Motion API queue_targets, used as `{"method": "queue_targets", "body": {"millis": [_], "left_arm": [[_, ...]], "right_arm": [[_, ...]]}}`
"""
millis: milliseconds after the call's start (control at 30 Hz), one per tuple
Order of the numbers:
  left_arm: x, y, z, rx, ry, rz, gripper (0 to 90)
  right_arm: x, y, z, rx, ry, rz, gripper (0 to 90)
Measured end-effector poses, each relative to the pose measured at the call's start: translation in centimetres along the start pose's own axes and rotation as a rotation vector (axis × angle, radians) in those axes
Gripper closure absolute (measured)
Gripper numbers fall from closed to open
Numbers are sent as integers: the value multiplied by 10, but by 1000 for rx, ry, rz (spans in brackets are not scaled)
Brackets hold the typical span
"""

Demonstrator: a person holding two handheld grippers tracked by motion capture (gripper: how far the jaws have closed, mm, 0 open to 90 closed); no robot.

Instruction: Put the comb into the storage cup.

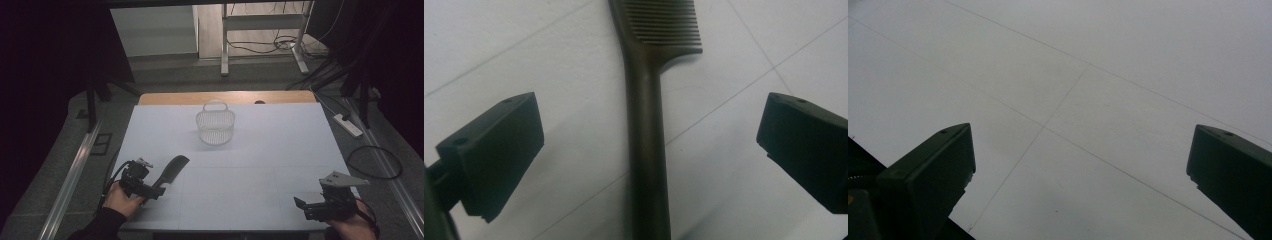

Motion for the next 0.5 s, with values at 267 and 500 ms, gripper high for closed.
{"method": "queue_targets", "body": {"millis": [267, 500], "left_arm": [[-3, 13, 0, -6, 14, -62, 0], [-6, 24, -1, -58, 31, -112, 0]], "right_arm": [[0, 0, 0, -4, -4, 0, 0], [-1, 1, 0, -4, -5, -3, 0]]}}
Point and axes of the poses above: each handheld gripper's, and its own axes: y roughly forward along the jaws, x roughly out of its underside, z roughly to its right, the point moved 1 cm from there along y, roughly forward along the jaws, and after that the axes turned 4 degrees about -y, right-handed, at the moved point
